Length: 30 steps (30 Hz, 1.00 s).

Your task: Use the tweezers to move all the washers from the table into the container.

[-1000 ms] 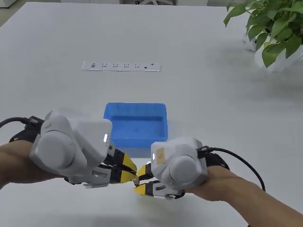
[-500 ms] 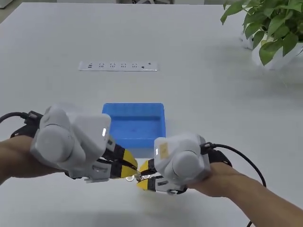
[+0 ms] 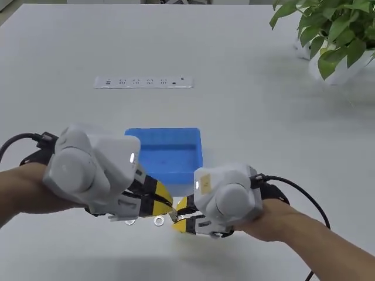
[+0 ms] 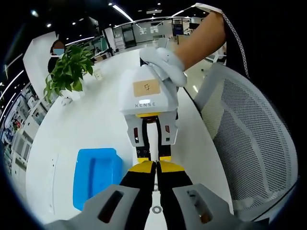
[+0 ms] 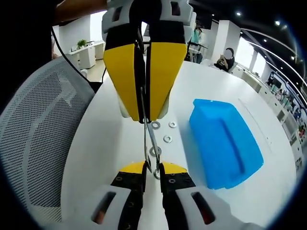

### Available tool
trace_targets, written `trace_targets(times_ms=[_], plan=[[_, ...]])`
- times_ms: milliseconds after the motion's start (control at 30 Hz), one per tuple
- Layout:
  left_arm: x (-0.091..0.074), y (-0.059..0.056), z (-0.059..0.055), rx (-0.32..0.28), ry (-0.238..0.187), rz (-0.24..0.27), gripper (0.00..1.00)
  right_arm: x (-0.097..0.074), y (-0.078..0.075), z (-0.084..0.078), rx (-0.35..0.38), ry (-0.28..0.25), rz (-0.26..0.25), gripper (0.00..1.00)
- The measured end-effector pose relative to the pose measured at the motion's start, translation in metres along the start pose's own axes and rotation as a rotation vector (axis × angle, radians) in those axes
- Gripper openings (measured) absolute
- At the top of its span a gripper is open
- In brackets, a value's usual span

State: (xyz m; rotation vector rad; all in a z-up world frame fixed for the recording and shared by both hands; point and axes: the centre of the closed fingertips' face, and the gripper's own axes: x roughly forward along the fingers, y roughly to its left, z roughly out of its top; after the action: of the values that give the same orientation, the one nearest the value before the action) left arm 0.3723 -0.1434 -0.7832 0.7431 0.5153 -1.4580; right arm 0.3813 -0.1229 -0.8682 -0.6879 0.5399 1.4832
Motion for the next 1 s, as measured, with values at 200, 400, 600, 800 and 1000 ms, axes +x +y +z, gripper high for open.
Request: trace_targets(times_ms=[200, 400, 600, 800, 1000], plan=[[0.004, 0.003, -0.001, 0.003, 0.006, -0.011, 0.06, 0.001, -0.001, -0.002, 0.009, 0.000, 0.000, 0.14], [0.007, 0.008, 0.000, -0.007, -0.003, -0.019, 0.06, 0.001, -0.003, -0.003, 0.018, -0.003, -0.001, 0.14], [0.009, 0.016, 0.001, -0.023, -0.013, -0.040, 0.06, 0.000, -0.004, -0.004, 0.031, -0.001, -0.009, 0.15], [0.011, 0.018, 0.003, -0.028, -0.006, -0.083, 0.06, -0.002, -0.007, -0.002, 0.043, -0.015, -0.020, 0.16], [0.013, 0.015, 0.005, -0.025, -0.007, -0.098, 0.05, -0.003, -0.007, -0.004, 0.045, -0.014, -0.024, 0.13]])
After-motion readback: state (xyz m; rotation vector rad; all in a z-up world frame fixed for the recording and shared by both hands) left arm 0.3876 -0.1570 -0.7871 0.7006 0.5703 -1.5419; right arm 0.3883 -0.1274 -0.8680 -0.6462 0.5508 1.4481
